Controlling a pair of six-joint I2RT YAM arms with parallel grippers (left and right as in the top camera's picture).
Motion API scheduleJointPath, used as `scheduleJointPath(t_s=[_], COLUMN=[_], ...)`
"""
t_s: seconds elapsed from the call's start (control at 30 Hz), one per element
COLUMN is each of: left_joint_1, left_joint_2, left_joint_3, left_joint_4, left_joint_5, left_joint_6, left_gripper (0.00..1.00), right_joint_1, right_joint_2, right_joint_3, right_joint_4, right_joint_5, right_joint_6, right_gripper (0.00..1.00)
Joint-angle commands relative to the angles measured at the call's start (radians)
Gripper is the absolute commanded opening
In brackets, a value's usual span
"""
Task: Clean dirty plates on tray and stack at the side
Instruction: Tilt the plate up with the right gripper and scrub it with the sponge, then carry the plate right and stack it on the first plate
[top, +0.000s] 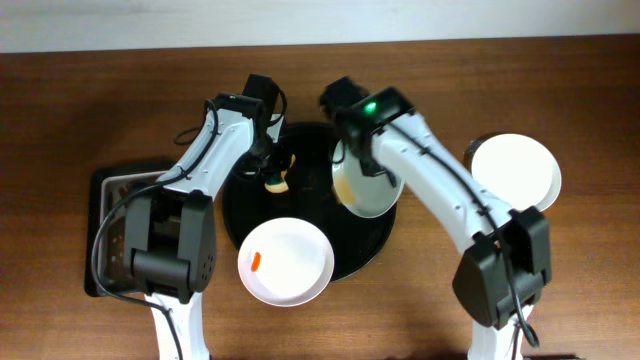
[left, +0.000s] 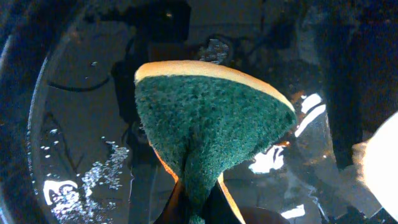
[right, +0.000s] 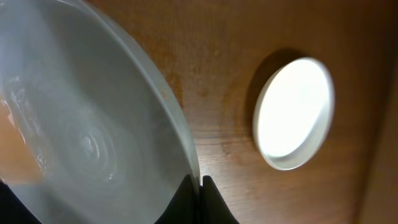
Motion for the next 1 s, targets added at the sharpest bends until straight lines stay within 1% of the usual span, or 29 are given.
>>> scheduleJointPath(t_s=[0.0, 0.07, 0.13, 0.23, 0.33, 0.43, 0.53, 0.73, 0.83, 0.87, 0.9, 0.97], left_joint_1=[0.005, 0.011, 0.011, 0.011, 0.011, 0.011, 0.011, 0.011, 0.011, 0.011, 0.011, 0.011], left_joint_2=[0.003, 0.003, 0.003, 0.003, 0.003, 0.003, 0.003, 0.003, 0.003, 0.003, 0.003, 0.003], left_joint_3=[-0.004, -0.004, -0.004, -0.004, -0.004, -0.004, -0.004, -0.004, -0.004, -0.004, -0.004, -0.004], left_joint_4=[0.001, 0.001, 0.001, 0.003, 0.006, 0.009, 0.009, 0.009, 0.009, 0.009, 0.009, 0.010], left_joint_5=[0.043, 0.040, 0.035, 0.035, 0.035, 0.035, 0.035, 0.035, 0.035, 0.035, 0.035, 0.035], left_joint_6=[0.040, 0.040, 0.040, 0.040, 0.040, 0.040, 0.040, 0.040, 0.040, 0.040, 0.040, 0.040], left_gripper=[0.01, 0.02, 0.02, 0.02, 0.03, 0.05, 0.05, 0.05, 0.05, 0.05, 0.05, 0.05], right_joint_1=[0.117, 0.188, 0.219, 0.235, 0.243, 0.243, 0.243, 0.243, 0.223, 0.182, 0.120, -0.073], right_joint_2=[-0.019, -0.019, -0.019, -0.019, -0.019, -0.019, -0.019, -0.019, -0.029, -0.062, -0.101, -0.213], right_joint_3=[0.022, 0.022, 0.022, 0.023, 0.024, 0.024, 0.024, 0.024, 0.024, 0.027, 0.037, 0.043], right_joint_4=[-0.013, -0.016, -0.020, -0.056, -0.116, -0.120, -0.120, -0.120, -0.121, -0.114, -0.113, -0.111], right_joint_5=[0.339, 0.459, 0.499, 0.550, 0.549, 0.548, 0.537, 0.518, 0.500, 0.425, 0.301, 0.035], right_joint_6=[-0.004, 0.000, 0.001, 0.050, 0.128, 0.138, 0.179, 0.182, 0.231, 0.234, 0.233, 0.203], right_gripper=[0.04, 0.04, 0.04, 0.04, 0.04, 0.04, 0.04, 0.04, 0.04, 0.04, 0.04, 0.04])
